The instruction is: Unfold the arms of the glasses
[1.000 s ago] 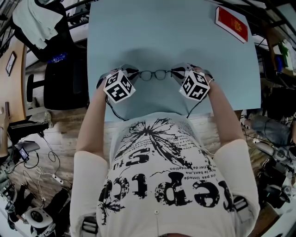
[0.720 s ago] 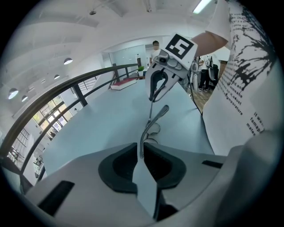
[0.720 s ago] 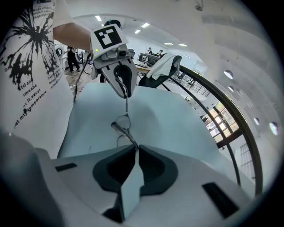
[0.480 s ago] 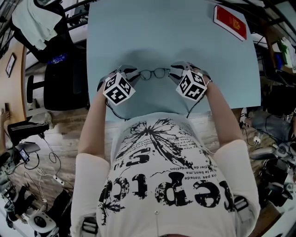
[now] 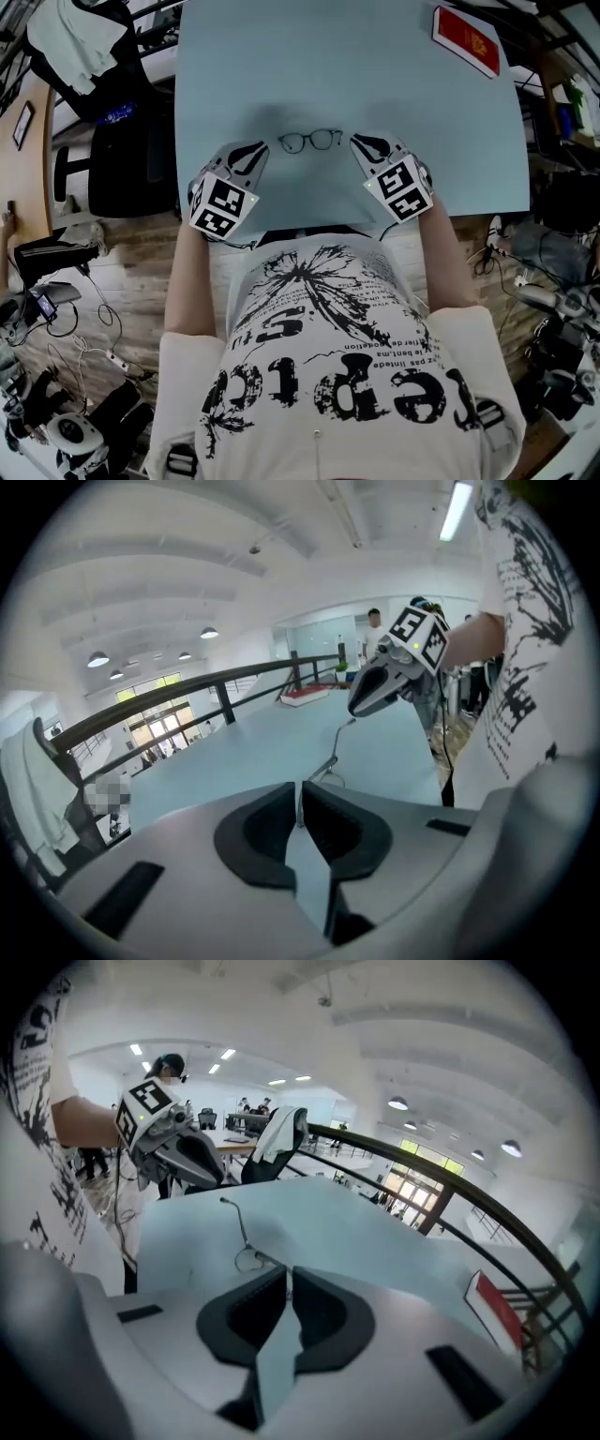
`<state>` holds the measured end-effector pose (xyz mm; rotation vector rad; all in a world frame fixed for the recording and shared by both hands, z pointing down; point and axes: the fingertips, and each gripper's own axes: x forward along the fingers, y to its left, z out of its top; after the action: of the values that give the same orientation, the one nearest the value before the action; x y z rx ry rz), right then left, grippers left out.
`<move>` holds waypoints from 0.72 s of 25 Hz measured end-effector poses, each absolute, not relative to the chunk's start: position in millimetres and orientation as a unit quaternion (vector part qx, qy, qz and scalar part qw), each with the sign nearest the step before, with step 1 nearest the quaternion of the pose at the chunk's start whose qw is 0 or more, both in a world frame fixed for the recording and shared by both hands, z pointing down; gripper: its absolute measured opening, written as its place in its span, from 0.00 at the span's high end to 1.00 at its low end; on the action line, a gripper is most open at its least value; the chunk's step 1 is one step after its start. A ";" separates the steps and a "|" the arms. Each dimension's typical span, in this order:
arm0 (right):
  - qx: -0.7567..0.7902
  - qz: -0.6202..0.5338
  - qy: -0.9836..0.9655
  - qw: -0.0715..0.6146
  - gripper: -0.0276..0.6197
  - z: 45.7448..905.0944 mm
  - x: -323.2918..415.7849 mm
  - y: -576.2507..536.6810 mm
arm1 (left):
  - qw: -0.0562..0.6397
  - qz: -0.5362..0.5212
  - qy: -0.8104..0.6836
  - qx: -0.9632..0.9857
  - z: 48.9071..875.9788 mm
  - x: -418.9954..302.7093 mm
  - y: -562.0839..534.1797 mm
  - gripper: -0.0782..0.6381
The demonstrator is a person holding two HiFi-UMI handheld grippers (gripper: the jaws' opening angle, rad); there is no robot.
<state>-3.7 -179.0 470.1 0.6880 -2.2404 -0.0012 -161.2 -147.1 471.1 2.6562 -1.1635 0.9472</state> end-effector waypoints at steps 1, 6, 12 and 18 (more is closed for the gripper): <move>0.283 0.002 -0.885 0.369 0.91 460.9 -4.6 -177.4 | 0.046 0.288 -0.395 0.871 460.1 -160.5 -145.6 0.84; 0.333 -0.035 -0.902 0.273 0.94 402.5 -13.3 -176.1 | 0.007 0.209 -0.445 0.871 401.4 -152.0 -141.8 0.85; 0.373 -0.100 -0.909 0.157 0.94 325.0 -20.6 -164.3 | -0.046 0.112 -0.500 0.858 328.1 -144.5 -134.1 0.86; 0.401 -0.113 -0.905 0.087 0.94 292.1 -20.2 -159.0 | -0.062 0.041 -0.539 0.839 280.1 -149.5 -131.9 0.87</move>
<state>-20.2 -159.0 292.1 1.1956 -2.6957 -0.3379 -149.5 -131.9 280.1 2.7466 -1.7631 0.1342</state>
